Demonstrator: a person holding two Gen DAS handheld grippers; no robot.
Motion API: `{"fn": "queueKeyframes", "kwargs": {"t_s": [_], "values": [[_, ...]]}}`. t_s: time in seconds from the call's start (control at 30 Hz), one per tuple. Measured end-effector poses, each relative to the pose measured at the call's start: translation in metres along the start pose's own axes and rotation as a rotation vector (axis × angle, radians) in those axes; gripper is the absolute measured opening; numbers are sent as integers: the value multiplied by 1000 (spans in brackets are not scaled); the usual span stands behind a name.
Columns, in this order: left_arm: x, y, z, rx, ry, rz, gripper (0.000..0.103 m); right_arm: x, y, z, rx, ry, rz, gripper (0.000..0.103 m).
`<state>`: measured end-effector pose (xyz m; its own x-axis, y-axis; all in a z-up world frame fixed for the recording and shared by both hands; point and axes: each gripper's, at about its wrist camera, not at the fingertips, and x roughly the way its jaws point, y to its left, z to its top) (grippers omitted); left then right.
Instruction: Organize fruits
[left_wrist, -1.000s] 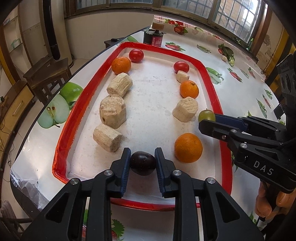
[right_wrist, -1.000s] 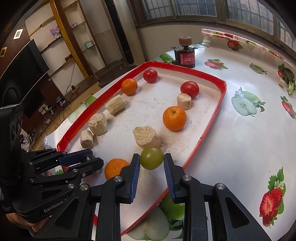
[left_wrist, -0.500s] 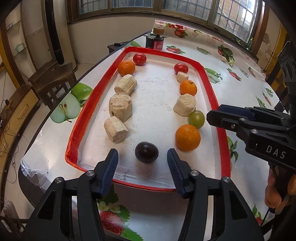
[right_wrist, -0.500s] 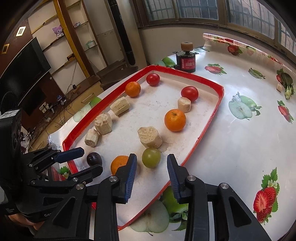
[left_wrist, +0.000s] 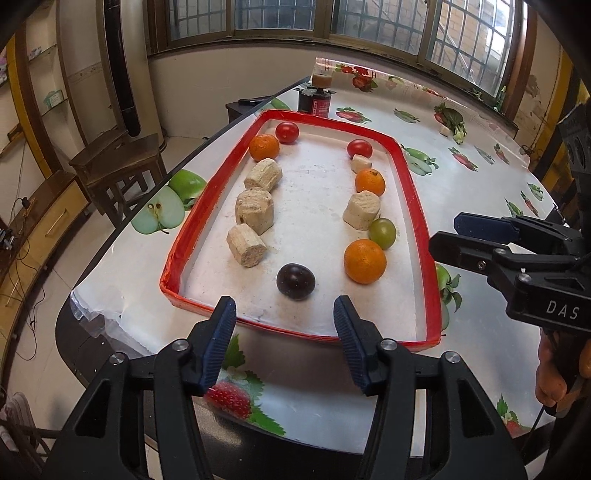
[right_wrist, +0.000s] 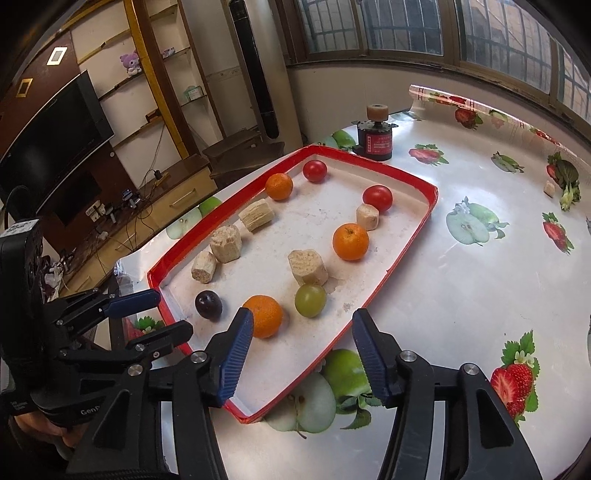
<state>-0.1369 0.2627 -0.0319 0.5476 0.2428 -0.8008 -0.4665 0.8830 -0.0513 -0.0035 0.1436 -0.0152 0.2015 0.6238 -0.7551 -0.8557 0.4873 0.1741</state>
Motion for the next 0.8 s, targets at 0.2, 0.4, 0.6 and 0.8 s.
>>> {"fn": "queueKeyframes", "kwargs": {"t_s": [0.2,0.4,0.6,0.8], "values": [[-9,3,-9,3,-8,24,60,-10,3,-12,-46,-10,9,70],[-20,4,-17,7,-26,47,77,-16,1,-16,-104,-15,13,81],[-30,-1,-22,30,-60,69,78,-20,2,-23,-191,2,46,85],[-35,-7,-29,51,-82,92,83,-26,7,-35,-303,19,107,85]]}}
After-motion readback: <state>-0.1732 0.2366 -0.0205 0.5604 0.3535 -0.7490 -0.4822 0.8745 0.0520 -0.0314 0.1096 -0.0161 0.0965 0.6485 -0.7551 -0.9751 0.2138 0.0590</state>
